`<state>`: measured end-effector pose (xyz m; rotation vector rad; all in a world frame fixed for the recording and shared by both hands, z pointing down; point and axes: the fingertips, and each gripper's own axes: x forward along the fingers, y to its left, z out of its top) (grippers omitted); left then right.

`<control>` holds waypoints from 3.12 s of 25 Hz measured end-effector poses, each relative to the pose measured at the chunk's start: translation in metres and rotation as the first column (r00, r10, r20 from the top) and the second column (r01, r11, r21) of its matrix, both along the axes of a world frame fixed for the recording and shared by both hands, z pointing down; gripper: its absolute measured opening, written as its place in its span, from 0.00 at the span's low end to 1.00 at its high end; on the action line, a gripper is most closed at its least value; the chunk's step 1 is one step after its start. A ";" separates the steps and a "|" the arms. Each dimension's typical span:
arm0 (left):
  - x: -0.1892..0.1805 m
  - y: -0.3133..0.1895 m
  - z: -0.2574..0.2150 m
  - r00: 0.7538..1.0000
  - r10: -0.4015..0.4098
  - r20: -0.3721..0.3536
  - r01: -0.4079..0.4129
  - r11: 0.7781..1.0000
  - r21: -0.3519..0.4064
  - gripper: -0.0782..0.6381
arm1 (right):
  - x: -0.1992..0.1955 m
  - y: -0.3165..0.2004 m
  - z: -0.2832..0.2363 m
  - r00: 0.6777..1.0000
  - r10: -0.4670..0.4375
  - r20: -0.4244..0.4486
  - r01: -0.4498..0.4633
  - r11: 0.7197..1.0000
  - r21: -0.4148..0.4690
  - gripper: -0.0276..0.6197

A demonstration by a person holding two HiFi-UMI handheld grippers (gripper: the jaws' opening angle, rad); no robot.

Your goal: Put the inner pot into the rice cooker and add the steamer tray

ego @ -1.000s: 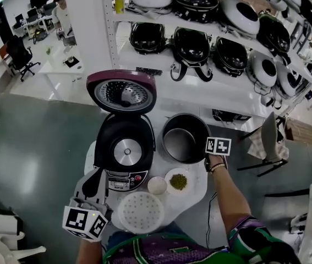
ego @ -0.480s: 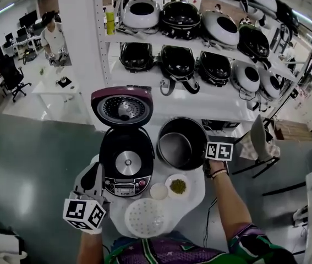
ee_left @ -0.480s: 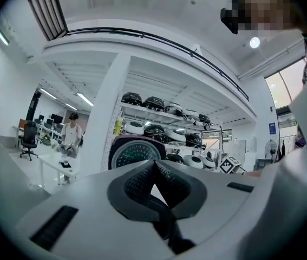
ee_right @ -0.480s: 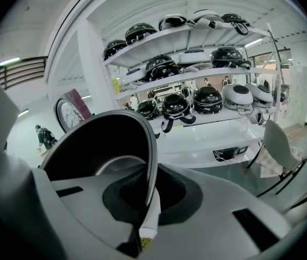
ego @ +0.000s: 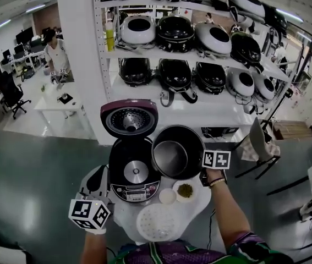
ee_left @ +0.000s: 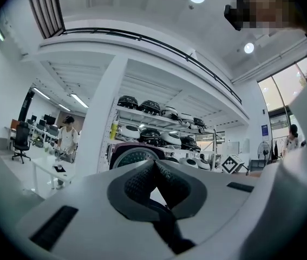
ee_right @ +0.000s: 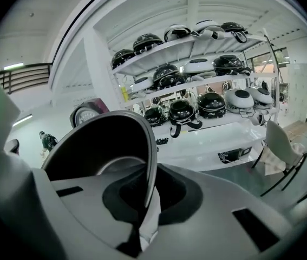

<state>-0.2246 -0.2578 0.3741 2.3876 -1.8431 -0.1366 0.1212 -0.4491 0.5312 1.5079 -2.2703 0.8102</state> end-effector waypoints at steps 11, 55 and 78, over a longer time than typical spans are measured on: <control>-0.045 0.014 -0.002 0.999 0.035 -0.004 -0.035 0.999 0.014 0.14 | -0.066 0.020 -0.020 1.000 0.005 0.010 -0.005 1.000 0.025 0.06; -0.130 0.001 0.062 0.998 -0.046 -0.040 0.042 0.994 -0.098 0.14 | -0.212 -0.017 0.077 0.984 -0.170 -0.044 0.163 0.977 -0.135 0.07; -0.133 0.002 0.089 0.998 -0.043 -0.051 0.035 0.988 -0.153 0.14 | -0.223 -0.029 0.117 0.963 -0.196 -0.183 0.158 0.966 -0.206 0.09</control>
